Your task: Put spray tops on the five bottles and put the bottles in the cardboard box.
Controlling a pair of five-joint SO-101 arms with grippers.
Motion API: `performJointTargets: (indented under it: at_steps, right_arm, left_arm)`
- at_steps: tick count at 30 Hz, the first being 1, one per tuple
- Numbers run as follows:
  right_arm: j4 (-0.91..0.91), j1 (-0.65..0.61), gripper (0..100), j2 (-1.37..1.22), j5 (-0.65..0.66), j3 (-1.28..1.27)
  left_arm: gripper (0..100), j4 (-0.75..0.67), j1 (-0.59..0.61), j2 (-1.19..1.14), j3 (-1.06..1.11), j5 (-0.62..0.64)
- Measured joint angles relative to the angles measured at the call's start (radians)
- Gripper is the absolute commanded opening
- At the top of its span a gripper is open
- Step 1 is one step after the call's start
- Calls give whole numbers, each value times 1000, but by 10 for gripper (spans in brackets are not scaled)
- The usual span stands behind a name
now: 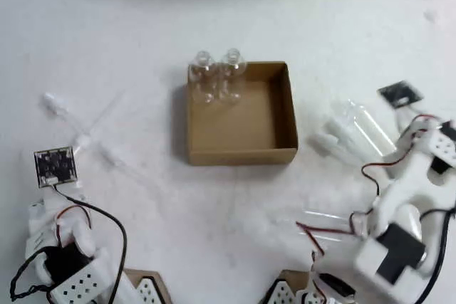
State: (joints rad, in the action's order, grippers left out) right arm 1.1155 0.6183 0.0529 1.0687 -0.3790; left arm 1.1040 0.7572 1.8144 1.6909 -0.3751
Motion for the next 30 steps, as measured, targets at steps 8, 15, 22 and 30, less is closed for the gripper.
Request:
performJointTargets:
  at_steps: [8,15,22,30]
  right_arm:
    - [172,-104,16,350,-32,120]
    - [109,-391,16,600,-327,126]
    - [-26,-666,16,683,-545,126]
    - [-480,-790,16,686,-809,-118]
  left_arm:
    - [31,0,0,0,0,0]
    - [31,0,0,0,0,0]
    - [31,0,0,0,0,0]
    - [31,0,0,0,0,0]
